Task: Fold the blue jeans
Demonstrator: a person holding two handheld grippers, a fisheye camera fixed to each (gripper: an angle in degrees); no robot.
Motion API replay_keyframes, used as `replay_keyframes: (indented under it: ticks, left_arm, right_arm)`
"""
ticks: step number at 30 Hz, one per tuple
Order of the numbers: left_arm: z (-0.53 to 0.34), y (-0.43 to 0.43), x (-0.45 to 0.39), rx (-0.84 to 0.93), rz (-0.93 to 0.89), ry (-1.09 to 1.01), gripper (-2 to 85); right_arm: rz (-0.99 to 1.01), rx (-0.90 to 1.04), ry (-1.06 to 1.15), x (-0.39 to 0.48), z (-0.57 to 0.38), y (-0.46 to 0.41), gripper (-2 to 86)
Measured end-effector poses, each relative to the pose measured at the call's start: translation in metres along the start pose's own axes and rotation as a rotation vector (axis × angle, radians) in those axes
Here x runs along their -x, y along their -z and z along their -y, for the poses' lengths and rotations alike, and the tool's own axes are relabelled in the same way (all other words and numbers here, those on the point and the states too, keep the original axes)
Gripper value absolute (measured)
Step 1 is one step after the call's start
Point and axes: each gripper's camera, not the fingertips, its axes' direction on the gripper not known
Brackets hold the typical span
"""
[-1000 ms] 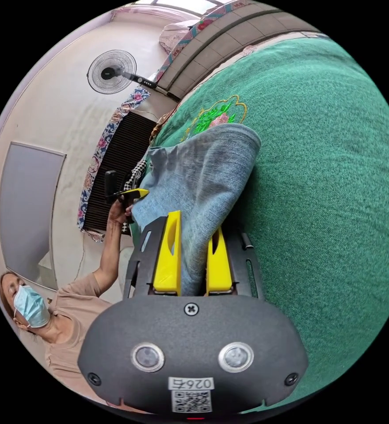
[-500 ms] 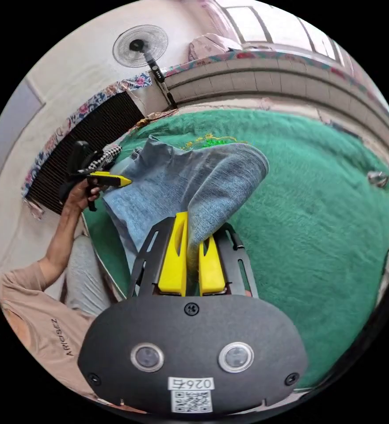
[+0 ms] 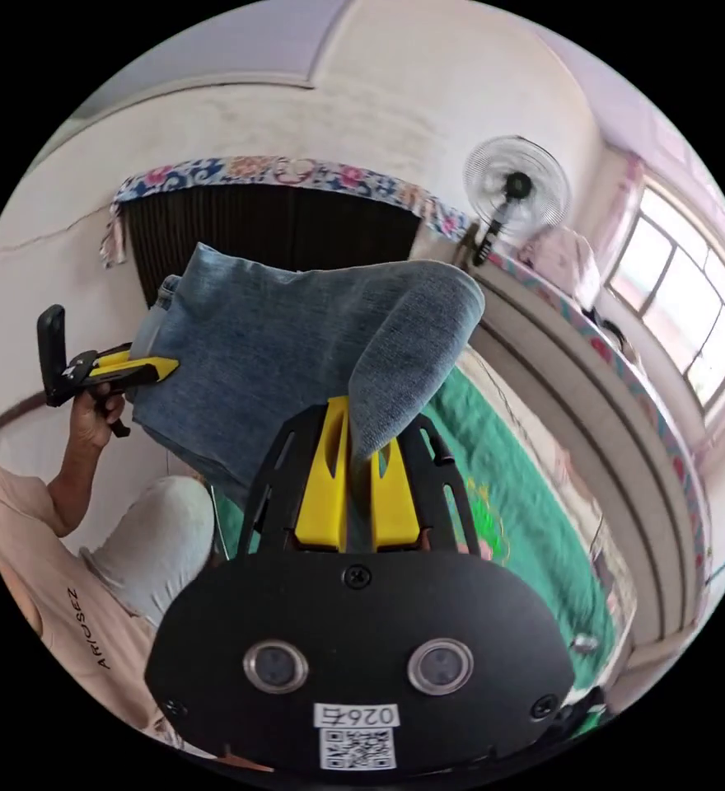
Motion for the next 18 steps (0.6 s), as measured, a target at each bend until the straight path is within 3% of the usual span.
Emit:
replay_keyframes:
  ticks: [5, 11, 15, 18]
  left_arm:
    - [-0.031, 0.064, 0.078, -0.158, 0.226, 0.171, 7.9]
    - [-0.057, 0.046, 0.173, -0.191, 0.336, 0.385, 8.3]
    - [-0.088, 0.053, 0.204, -0.206, 0.2, 0.516, 9.2]
    - [-0.117, 0.101, 0.174, -0.352, 0.23, 0.46, 2.3]
  right_arm:
    - [-0.004, -0.007, 0.354, 0.135, 0.179, -0.063, -0.7]
    - [-0.058, 0.039, 0.545, 0.257, 0.32, -0.174, 0.9]
    - [-0.144, 0.241, 0.427, 0.282, 0.358, -0.264, 3.0]
    - [-0.208, 0.139, 0.329, 0.279, 0.338, -0.262, -0.6]
